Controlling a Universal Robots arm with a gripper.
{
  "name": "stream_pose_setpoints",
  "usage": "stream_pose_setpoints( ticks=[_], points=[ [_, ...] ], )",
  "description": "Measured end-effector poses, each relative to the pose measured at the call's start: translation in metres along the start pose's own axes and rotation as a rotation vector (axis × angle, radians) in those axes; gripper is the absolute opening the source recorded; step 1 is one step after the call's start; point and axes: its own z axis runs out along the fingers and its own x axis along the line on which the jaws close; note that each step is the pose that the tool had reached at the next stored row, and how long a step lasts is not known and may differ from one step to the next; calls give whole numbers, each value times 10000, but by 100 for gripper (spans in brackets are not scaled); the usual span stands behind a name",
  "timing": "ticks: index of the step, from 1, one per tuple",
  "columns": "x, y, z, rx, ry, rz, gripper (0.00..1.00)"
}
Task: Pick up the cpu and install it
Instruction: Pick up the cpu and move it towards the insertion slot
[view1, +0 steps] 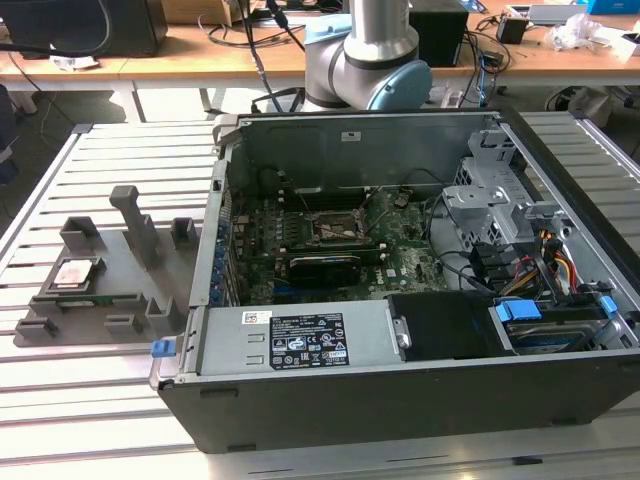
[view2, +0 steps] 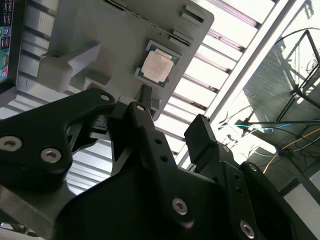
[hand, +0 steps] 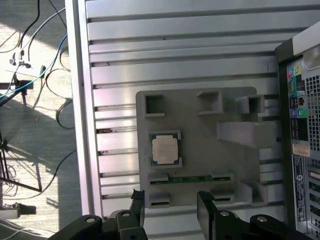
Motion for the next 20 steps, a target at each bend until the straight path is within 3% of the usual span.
stream_pose_setpoints(
  ticks=[2, 5, 7, 8, 14, 15, 17, 20],
  points=[
    [0, 0, 11, 26, 7, -7, 54],
    [-7, 8, 25, 30, 92, -120, 54],
    [-8, 8, 30, 16, 89, -793, 54],
    [-8, 8, 30, 16, 89, -851, 54],
    [-8, 8, 31, 15, 89, -869, 55],
    [-8, 8, 31, 15, 89, -872, 62],
    [-7, 8, 31, 14, 89, -876, 62],
    [-6, 16, 84, 15, 90, -877, 62]
  ],
)
